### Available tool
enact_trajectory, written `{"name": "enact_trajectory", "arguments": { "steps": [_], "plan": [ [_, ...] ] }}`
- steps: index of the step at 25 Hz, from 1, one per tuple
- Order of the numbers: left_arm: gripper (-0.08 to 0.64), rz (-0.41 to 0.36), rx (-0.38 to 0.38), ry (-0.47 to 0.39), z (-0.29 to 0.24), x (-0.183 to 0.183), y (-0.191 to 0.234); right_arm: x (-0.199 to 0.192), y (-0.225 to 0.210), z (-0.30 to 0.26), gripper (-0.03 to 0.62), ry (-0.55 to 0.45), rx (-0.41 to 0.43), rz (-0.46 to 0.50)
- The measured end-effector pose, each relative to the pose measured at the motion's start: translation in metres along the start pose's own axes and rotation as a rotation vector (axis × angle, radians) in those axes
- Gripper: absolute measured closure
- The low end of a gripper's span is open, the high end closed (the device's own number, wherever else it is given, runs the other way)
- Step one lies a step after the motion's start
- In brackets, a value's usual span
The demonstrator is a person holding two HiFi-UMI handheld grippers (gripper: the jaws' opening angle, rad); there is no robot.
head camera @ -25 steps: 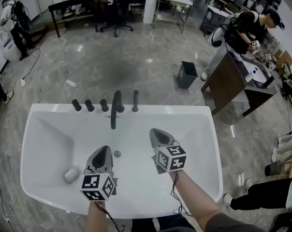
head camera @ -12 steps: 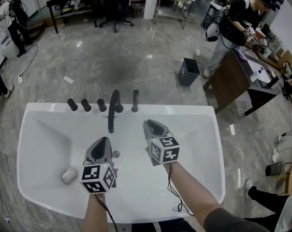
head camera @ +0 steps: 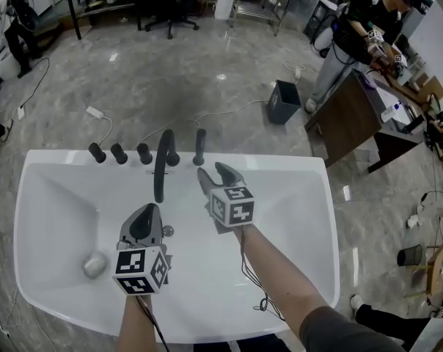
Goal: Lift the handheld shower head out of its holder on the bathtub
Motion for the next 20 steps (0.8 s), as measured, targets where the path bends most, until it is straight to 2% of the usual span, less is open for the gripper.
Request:
{"name": "enact_trajectory", "arguments": {
  "steps": [6, 12, 20],
  "plan": [
    [0.538, -0.008, 0.006, 0.004, -0.011, -0.004, 0.005, 0.010, -0.014, -0.031, 0.350, -0.010, -0.027, 0.034],
    [0.538, 0.001, 0.011, 0.004, -0.021, -0.008, 0.012, 0.016, -0.018, -0.061, 0.350, -0.026, -0.014, 0.015],
    [0.538, 0.007, 0.013, -0.001, -0.035, -0.010, 0.018, 0.027, -0.031, -0.099, 0.350, -0.029, -0.076, 0.066]
  ]
}}
Point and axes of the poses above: the fingertips, and each gripper's own axes: z backward along the fingers, y to its left, x out of its top, the point moved 4 cm from there along z, backward along the fingers, and after that the axes turned 15 degrees about -z, right-handed, at the moved point
